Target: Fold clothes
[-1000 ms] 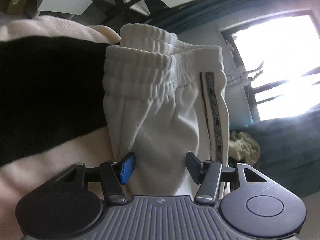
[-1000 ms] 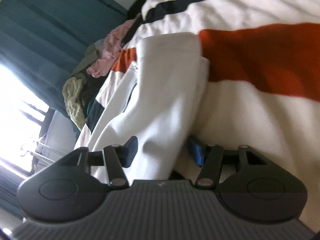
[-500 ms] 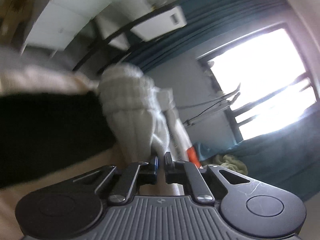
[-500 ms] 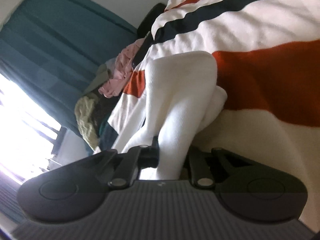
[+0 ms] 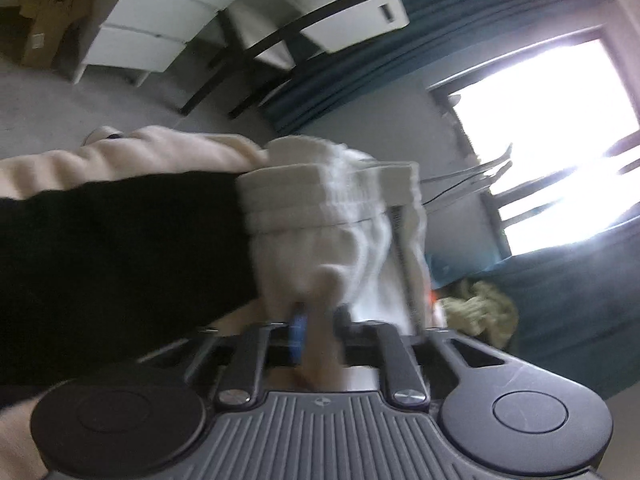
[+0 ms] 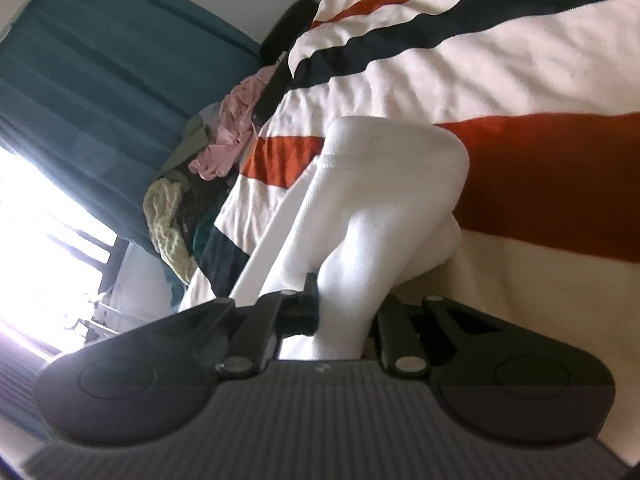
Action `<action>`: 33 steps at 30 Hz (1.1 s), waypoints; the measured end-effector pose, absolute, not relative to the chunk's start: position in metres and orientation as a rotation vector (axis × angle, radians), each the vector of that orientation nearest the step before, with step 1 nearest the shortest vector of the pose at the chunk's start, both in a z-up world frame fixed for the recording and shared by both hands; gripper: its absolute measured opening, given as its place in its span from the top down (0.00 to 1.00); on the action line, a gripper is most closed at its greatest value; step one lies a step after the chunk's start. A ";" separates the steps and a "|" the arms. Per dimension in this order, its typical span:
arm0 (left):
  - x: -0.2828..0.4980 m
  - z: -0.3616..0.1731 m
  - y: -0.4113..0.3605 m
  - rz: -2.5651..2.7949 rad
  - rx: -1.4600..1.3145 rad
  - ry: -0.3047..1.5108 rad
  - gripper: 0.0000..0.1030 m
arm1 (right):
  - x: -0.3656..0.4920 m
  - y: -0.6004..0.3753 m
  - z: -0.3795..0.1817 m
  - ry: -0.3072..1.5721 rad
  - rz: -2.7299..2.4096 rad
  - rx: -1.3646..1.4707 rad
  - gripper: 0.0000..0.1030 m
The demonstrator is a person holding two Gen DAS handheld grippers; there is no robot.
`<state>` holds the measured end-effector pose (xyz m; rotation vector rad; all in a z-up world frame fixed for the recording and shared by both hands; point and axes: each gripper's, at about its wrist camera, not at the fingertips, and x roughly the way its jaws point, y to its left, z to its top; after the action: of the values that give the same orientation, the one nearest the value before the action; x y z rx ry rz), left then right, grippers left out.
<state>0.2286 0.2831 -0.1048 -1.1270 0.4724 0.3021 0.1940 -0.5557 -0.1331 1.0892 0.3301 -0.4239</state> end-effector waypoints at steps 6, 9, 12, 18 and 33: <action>0.232 -0.131 0.307 0.271 -1.251 0.443 0.29 | 0.195 -0.556 -0.139 0.336 -0.429 1.108 0.88; 0.257 -0.140 0.314 0.265 -1.209 0.407 0.29 | 0.198 -0.559 -0.148 0.341 -0.433 1.120 0.88; 0.276 -0.142 0.312 0.296 -1.166 0.350 0.30 | 0.204 -0.562 -0.159 0.345 -0.437 1.130 0.88; 0.294 -0.127 0.308 0.366 -1.024 0.282 0.76 | 0.211 -0.567 -0.175 0.343 -0.423 1.181 0.88; 0.162 -0.025 0.325 0.300 -0.930 0.363 0.87 | 0.172 -0.562 -0.144 0.307 -0.361 1.257 0.88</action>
<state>0.1622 0.3249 -0.0253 -0.9299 0.3628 0.2998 0.1725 -0.5615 -0.1435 1.2570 0.3068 -0.3607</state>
